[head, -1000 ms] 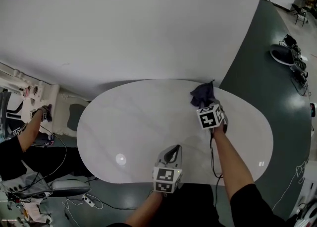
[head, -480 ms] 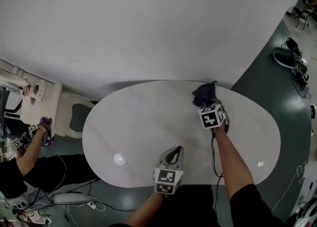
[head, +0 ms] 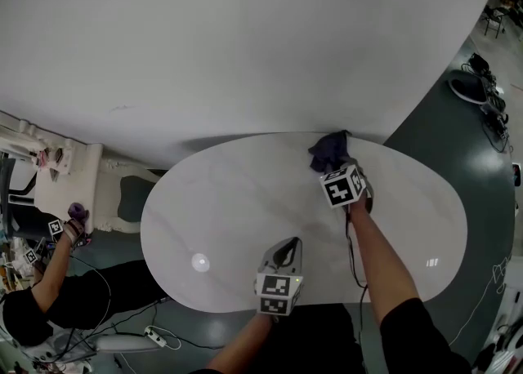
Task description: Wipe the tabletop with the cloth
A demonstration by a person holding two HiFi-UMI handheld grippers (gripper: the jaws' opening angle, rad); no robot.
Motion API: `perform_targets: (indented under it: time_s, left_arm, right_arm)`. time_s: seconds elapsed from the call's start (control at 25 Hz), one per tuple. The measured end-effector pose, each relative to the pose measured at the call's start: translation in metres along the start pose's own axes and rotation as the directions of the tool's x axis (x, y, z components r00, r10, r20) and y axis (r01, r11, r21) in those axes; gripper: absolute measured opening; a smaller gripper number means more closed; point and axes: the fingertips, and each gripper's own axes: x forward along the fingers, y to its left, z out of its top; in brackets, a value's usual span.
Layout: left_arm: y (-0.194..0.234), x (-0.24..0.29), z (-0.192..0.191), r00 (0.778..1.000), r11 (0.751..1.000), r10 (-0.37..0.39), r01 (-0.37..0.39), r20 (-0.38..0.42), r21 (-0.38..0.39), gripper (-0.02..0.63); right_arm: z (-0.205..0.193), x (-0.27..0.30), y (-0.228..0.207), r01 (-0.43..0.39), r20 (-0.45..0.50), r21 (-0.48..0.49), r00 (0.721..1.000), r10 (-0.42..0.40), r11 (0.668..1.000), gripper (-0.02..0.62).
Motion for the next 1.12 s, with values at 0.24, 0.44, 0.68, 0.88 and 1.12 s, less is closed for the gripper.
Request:
perform_targets:
  time_s: [0.24, 0.44, 0.68, 0.88, 1.12]
  left_arm:
    - [0.001, 0.012, 0.003, 0.999, 0.998, 0.052, -0.052, 0.011, -0.048, 0.006]
    - [0.0, 0.01, 0.006, 0.997, 0.997, 0.071, -0.071, 0.019, -0.036, 0.006]
    - [0.02, 0.001, 0.004, 0.996, 0.996, 0.088, -0.088, 0.02, -0.035, 0.006]
    - [0.04, -0.017, -0.004, 0.994, 0.993, 0.109, -0.107, 0.026, -0.054, 0.006]
    - [0.066, -0.037, -0.014, 0.992, 0.99, 0.126, -0.123, 0.026, -0.073, 0.006]
  right_arm:
    - [0.013, 0.009, 0.007, -0.041, 0.015, -0.048, 0.999, 0.041, 0.998, 0.044]
    - [0.018, 0.013, 0.016, -0.063, 0.009, -0.078, 0.998, 0.064, 0.995, 0.044]
    - [0.033, 0.02, 0.033, -0.059, 0.032, -0.085, 0.998, 0.062, 0.995, 0.044]
    - [0.047, 0.028, 0.058, -0.051, 0.03, -0.104, 0.998, 0.054, 0.993, 0.044]
    - [0.061, 0.036, 0.076, -0.026, 0.024, -0.112, 0.999, 0.029, 0.993, 0.044]
